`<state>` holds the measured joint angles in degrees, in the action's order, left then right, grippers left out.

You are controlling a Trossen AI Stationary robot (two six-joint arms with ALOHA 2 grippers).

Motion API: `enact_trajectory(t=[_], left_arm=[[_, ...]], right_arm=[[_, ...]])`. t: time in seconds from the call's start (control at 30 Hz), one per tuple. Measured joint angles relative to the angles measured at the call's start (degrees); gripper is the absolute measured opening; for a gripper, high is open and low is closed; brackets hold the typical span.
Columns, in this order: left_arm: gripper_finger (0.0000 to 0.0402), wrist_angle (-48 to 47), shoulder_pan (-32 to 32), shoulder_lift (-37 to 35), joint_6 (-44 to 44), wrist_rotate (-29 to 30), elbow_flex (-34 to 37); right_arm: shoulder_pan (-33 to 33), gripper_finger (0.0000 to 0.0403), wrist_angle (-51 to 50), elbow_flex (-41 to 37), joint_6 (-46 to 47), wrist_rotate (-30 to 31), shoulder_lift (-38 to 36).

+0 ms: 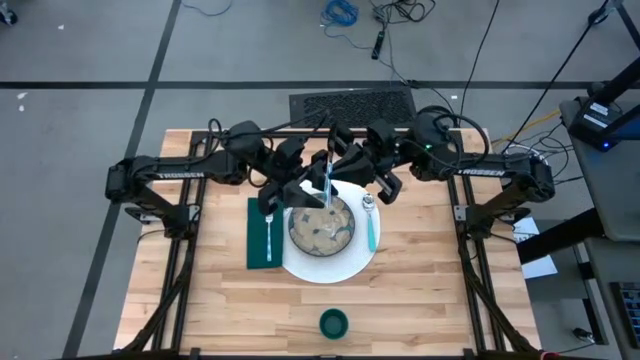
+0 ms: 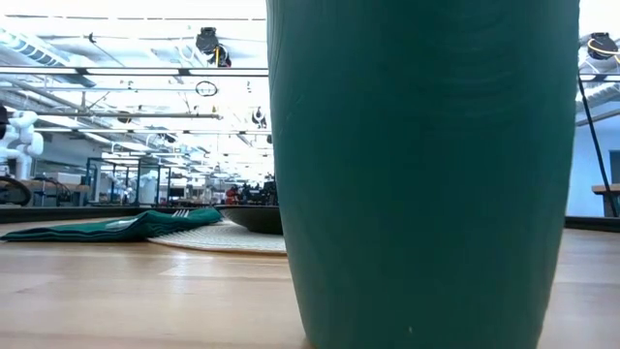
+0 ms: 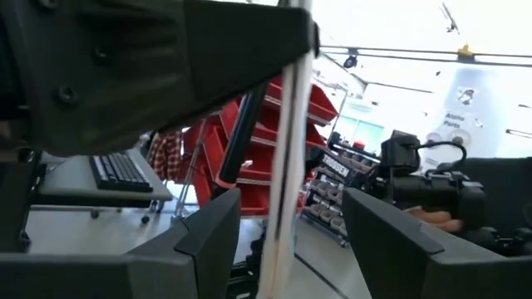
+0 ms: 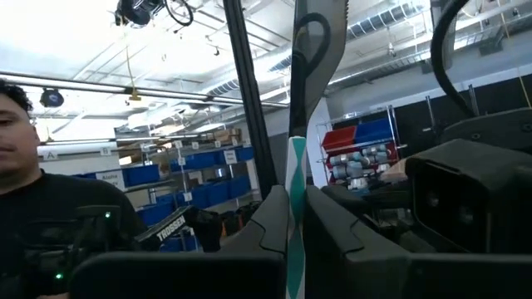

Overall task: Set table place
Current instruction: Put the green knife on the right side of the plate

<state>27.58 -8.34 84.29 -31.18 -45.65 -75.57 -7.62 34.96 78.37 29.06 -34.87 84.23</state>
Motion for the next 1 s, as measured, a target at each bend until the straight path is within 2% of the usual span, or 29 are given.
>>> enact_trajectory(t=[0.1,0.2,0.27,0.4,0.43,0.67,0.9,1.0], left_arm=[[0.0194,0.0,0.1,0.0,0.2,-1.3,0.0],[0.0167,0.0,0.0,0.0,0.5,-1.5,0.0],[0.0132,0.0,0.0,0.0,0.5,-1.5,0.0],[0.0029,-0.3,0.0,0.0,0.5,-1.4,0.0],[0.0019,-0.7,0.0,0.0,0.4,-1.1,0.0],[0.0013,-2.4,0.1,-0.1,0.6,-0.3,0.0],[0.0013,-4.6,0.0,0.0,0.5,1.6,0.0],[0.0013,-5.6,0.0,0.0,1.6,1.8,0.0]], right_arm=[[0.0,0.0002,0.4,0.0,0.2,0.0,0.0],[0.0,0.0002,0.5,0.0,0.1,0.0,0.0],[0.0,0.0002,0.4,0.0,0.1,0.0,0.0],[0.0,0.0002,0.4,0.0,0.1,0.0,0.0],[0.0,0.0002,0.4,0.0,0.1,-0.1,0.0],[0.0,0.0015,-1.0,0.0,1.7,0.1,0.0],[-0.7,0.0107,-3.9,0.0,2.2,0.8,-0.2],[-1.4,0.0135,-7.4,0.0,1.0,0.6,-1.7]])
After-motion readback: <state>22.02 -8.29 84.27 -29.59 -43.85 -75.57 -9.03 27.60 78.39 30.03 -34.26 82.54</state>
